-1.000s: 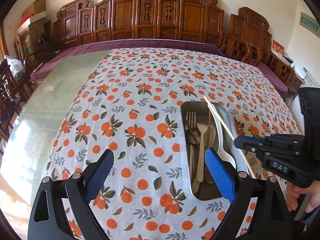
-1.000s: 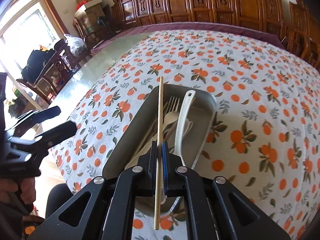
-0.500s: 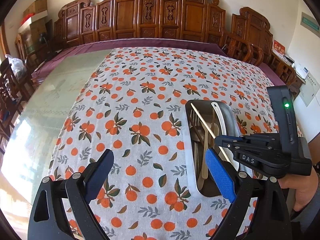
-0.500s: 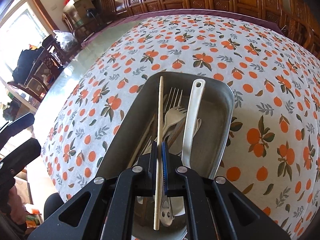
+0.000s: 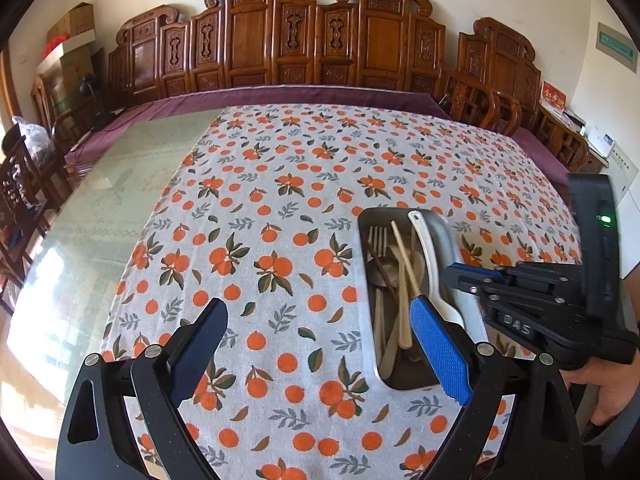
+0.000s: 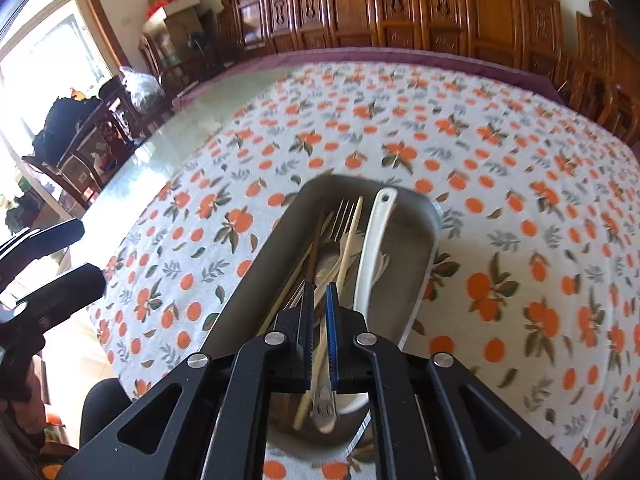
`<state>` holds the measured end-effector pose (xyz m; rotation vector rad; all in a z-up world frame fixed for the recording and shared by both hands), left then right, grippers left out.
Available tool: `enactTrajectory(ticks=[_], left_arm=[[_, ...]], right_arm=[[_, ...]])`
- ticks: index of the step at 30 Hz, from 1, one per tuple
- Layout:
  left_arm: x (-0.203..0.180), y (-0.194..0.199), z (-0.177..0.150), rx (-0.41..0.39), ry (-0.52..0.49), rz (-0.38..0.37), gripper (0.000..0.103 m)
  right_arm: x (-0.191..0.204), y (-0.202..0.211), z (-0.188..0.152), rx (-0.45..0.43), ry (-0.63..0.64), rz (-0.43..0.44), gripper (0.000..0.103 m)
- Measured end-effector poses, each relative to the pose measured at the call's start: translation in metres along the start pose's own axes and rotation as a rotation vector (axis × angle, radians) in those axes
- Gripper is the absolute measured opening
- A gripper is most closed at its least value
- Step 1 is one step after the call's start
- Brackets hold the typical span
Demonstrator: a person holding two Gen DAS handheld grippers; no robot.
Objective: Organize utensils
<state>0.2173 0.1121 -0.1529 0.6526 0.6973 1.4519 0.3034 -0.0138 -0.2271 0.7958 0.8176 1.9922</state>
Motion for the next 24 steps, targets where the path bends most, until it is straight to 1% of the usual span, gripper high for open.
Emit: enactTrajectory(ticks=[5, 7, 8, 10, 11, 12, 13, 14, 15, 16, 17, 19, 20, 22, 24], left_arm=[[-0.017, 0.019, -0.001, -0.033, -0.022, 0.009, 0.089], [-0.025, 0.026, -0.003, -0.043, -0.029, 0.008, 0.093], [-0.029, 0.03, -0.004, -0.049, -0.03, 0.004, 0.095], [-0.039, 0.038, -0.009, -0.055, -0.034, -0.001, 0.095], [-0.042, 0.04, -0.01, -0.057, -0.037, -0.002, 0.095], [-0.047, 0.044, -0.013, -0.061, -0.044, -0.004, 0.095], [-0.051, 0.047, -0.015, -0.063, -0.048, -0.003, 0.095], [-0.056, 0.051, -0.017, -0.065, -0.054, 0.0, 0.095], [-0.059, 0.054, -0.018, -0.066, -0.058, 0.001, 0.095], [-0.065, 0.059, -0.02, -0.076, -0.065, 0.001, 0.095], [-0.067, 0.063, -0.022, -0.081, -0.067, 0.001, 0.095], [-0.076, 0.073, -0.025, -0.09, -0.071, 0.002, 0.095], [-0.08, 0.077, -0.027, -0.095, -0.073, 0.0, 0.095], [-0.087, 0.086, -0.03, -0.115, -0.074, -0.018, 0.095], [-0.095, 0.096, -0.034, -0.125, -0.074, -0.028, 0.095]], right_arm=[[-0.004, 0.048, -0.011, -0.075, 0.005, -0.02, 0.008], [-0.007, 0.068, -0.017, -0.101, -0.002, -0.026, 0.008], [-0.008, 0.076, -0.02, -0.112, -0.006, -0.03, 0.01], [-0.011, 0.092, -0.026, -0.137, -0.016, -0.039, 0.024], [-0.012, 0.102, -0.03, -0.154, -0.024, -0.041, 0.027], [-0.013, 0.109, -0.033, -0.163, -0.028, -0.044, 0.032], [-0.014, 0.117, -0.037, -0.175, -0.032, -0.057, 0.04], [-0.016, 0.124, -0.04, -0.188, -0.035, -0.069, 0.046], [-0.017, 0.133, -0.045, -0.205, -0.038, -0.083, 0.058], [-0.019, 0.14, -0.049, -0.215, -0.042, -0.094, 0.067], [-0.021, 0.148, -0.054, -0.226, -0.046, -0.11, 0.071], [-0.025, 0.164, -0.063, -0.25, -0.05, -0.146, 0.083], [-0.028, 0.172, -0.067, -0.265, -0.054, -0.162, 0.086], [-0.033, 0.188, -0.075, -0.296, -0.067, -0.191, 0.097], [-0.038, 0.202, -0.084, -0.318, -0.083, -0.21, 0.1]])
Point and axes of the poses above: each gripper's, at about its wrist camera, not at the fingertips, and y roughly against the way its jaws point, x to its left, z to its top, the point moved 4 cm from there along -y, roughly the way its jaws point
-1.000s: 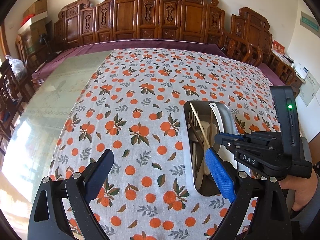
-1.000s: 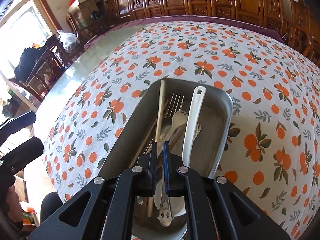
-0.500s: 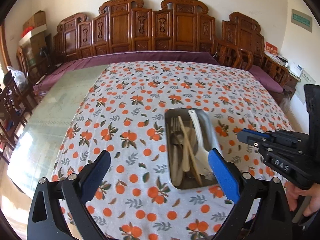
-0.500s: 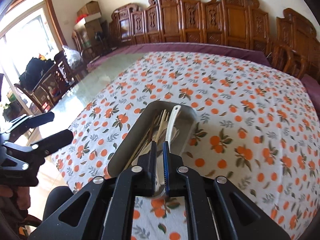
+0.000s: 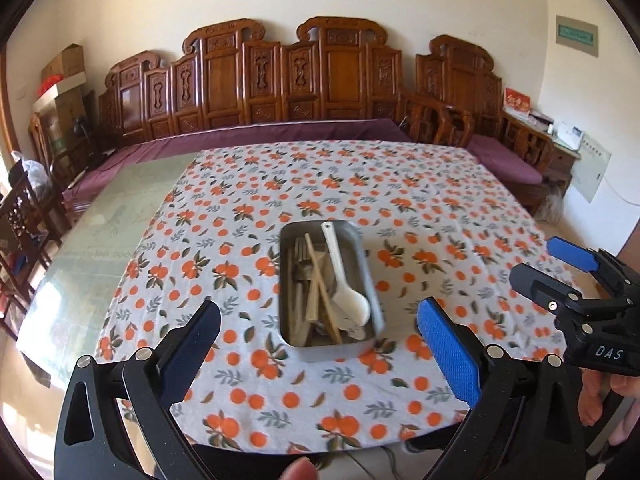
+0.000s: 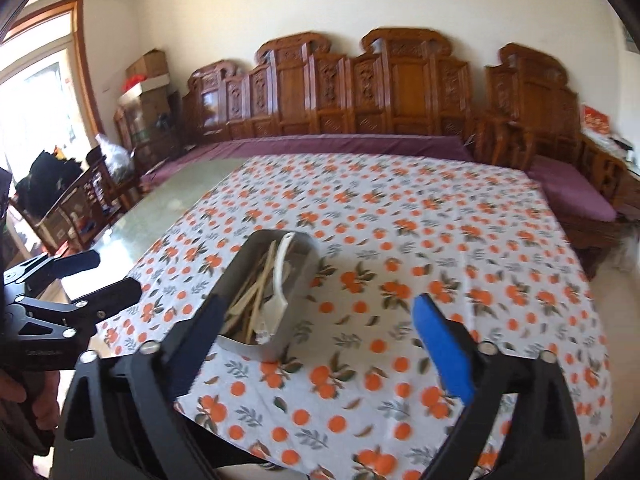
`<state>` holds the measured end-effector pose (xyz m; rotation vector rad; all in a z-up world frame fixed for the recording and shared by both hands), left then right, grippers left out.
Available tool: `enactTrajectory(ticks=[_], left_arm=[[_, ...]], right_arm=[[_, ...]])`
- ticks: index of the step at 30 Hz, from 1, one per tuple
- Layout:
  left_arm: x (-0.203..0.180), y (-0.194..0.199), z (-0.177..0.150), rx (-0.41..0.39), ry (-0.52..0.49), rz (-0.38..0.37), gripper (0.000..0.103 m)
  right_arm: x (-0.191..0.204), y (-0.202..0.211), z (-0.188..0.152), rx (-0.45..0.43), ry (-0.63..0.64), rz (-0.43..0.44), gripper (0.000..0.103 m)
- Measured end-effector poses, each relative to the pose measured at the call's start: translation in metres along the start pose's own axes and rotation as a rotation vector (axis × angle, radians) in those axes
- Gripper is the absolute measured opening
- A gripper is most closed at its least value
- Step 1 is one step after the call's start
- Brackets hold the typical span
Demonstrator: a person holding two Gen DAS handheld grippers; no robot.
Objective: Organize utensils
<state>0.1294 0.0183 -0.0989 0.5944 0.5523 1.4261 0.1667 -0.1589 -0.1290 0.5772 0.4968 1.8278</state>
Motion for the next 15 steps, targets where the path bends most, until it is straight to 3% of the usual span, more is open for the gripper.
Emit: enactTrajectory(ticks=[10, 15], left_arm=[[-0.035, 0.03, -0.022, -0.035, -0.035, -0.03, 0.095], [-0.043, 0.039, -0.024, -0.04, -0.039, -0.003, 0.095]], right_arm=[[-0.031, 0.051, -0.031, -0.049, -0.053, -0.054, 0.1], [-0.033, 0.068, -0.034, -0.074, -0.044, -0.076, 0.1]])
Point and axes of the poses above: each gripper's, at about its wrist camera, not at the fingertips, and y roughly against the way its jaws point, x to its left, z to its top, the point moved 4 cm from there along -y, roughly the way its jaws point
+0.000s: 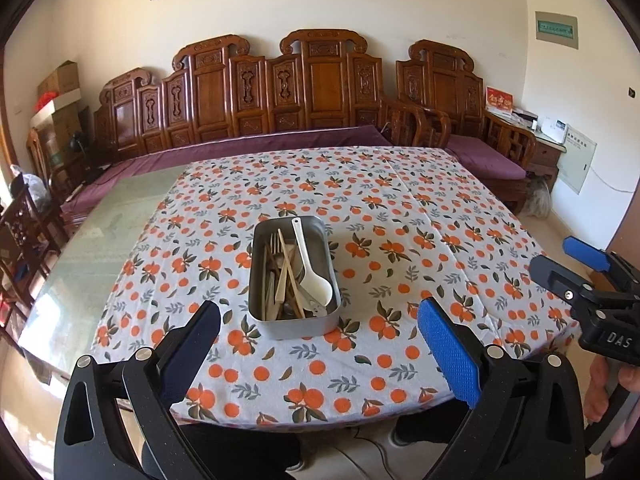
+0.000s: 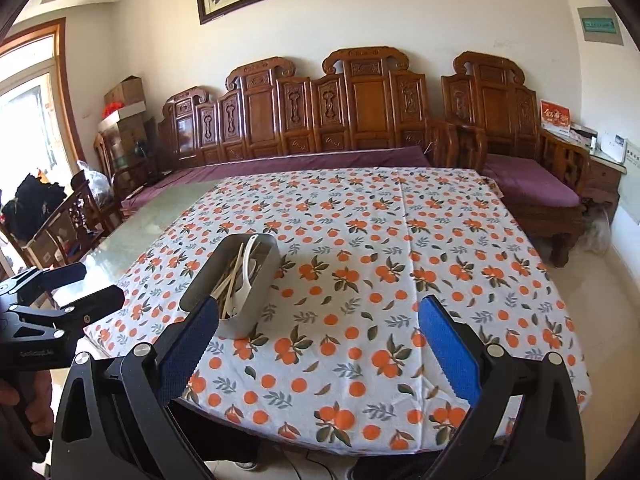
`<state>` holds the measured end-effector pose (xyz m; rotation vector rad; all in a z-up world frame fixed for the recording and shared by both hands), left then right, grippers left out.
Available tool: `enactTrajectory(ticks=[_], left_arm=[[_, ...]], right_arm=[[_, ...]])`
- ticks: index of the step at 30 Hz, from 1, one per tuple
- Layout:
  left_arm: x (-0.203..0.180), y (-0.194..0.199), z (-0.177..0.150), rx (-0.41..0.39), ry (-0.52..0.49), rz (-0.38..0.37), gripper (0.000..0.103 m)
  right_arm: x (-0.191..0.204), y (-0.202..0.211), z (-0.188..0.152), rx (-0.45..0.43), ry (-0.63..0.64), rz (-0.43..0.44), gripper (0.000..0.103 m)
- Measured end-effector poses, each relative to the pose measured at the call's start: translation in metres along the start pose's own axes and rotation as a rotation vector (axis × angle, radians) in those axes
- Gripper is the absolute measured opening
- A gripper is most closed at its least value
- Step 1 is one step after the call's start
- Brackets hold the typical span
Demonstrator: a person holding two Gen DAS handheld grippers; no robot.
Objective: Organize utensils
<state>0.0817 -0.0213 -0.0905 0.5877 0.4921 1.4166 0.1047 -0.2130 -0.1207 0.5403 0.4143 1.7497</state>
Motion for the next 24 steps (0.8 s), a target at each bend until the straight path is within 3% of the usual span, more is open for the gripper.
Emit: enactTrajectory(ticks=[8, 16, 24], left_arm=[[-0.001, 0.031, 0.018, -0.055, 0.014, 0.014, 0.095], [0.002, 0.077, 0.045, -0.165, 0.036, 0.018, 0.095], [0.004, 0.109, 0.057, -0.243, 0.033, 0.058, 0.095]], right_arm=[[0.005, 0.043, 0.03, -0.106, 0.018, 0.003, 0.1], [0.018, 0.084, 0.062, -0.211, 0.048, -0.002, 0.1], [0.023, 0.109, 0.072, -0.266, 0.068, -0.033, 0.1]])
Point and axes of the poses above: each gripper's, at about its wrist camera, not at the fingertips, and y roughly against the way its jaws point, x to its left, z to its top, the point moved 4 cm from there along -y, roughly the way its jaws point
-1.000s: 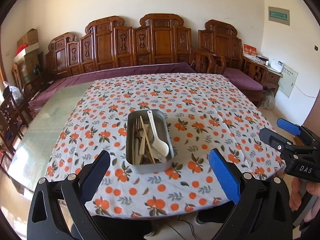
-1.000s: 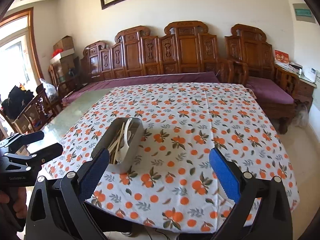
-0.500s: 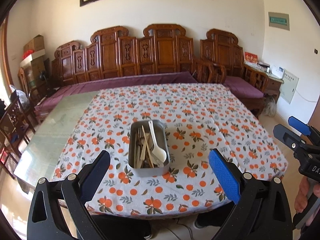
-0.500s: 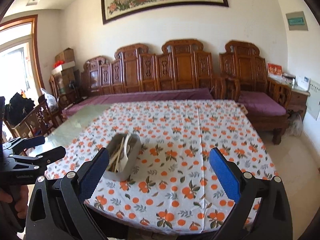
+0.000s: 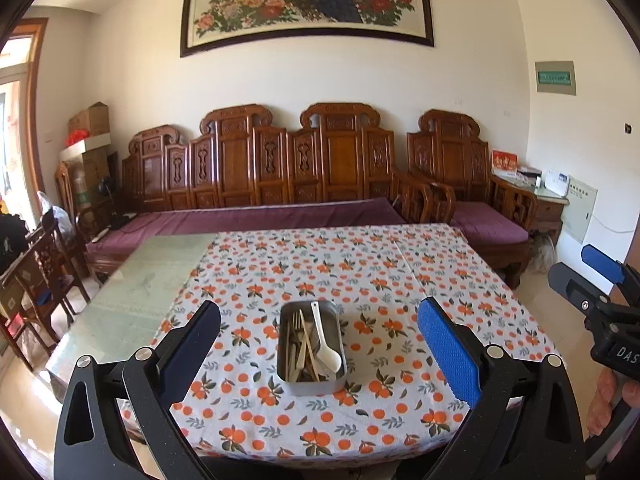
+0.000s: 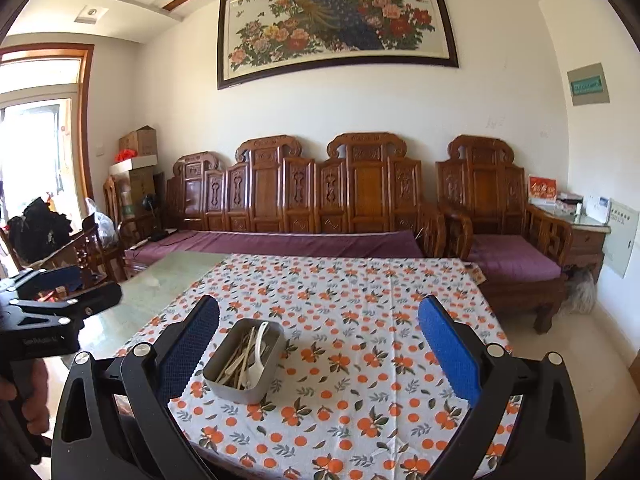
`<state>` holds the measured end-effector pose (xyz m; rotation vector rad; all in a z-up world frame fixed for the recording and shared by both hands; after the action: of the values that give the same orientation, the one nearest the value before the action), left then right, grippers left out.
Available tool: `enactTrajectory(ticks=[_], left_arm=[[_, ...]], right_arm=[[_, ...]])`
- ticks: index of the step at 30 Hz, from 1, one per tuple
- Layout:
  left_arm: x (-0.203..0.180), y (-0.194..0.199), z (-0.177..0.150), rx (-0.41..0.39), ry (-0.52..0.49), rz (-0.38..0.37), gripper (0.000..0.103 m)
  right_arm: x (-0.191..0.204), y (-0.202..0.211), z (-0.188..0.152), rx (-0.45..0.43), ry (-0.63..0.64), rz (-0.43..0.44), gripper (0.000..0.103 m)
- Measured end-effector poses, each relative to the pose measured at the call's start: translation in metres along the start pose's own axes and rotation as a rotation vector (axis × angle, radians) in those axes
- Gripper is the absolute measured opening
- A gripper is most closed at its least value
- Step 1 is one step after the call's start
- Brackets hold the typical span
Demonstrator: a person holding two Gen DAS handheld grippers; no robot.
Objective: Organize utensils
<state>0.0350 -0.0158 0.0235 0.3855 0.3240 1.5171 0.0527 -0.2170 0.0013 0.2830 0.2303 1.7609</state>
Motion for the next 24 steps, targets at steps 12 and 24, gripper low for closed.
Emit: enactTrajectory(ticks=[12, 24], left_arm=[[0.0025, 0.0003, -0.0002, -0.004, 0.015, 0.009, 0.095], [0.003, -0.0014, -0.0004, -0.001, 0.025, 0.011, 0.095]], right_arm=[[-0.001, -0.0031, -0.0015, 0.008, -0.008, 0.002, 0.1], [-0.0005, -0.0022, -0.0005, 0.008, -0.011, 0.003, 0.1]])
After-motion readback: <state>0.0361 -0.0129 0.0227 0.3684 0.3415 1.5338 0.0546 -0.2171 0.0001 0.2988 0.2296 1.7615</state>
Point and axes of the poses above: each gripper's, at about its wrist camera, not at the fingertips, and y roughly against the way its jaws point, x to its left, z to its top, the point moved 4 cm from there along -y, roughly the way its jaws point
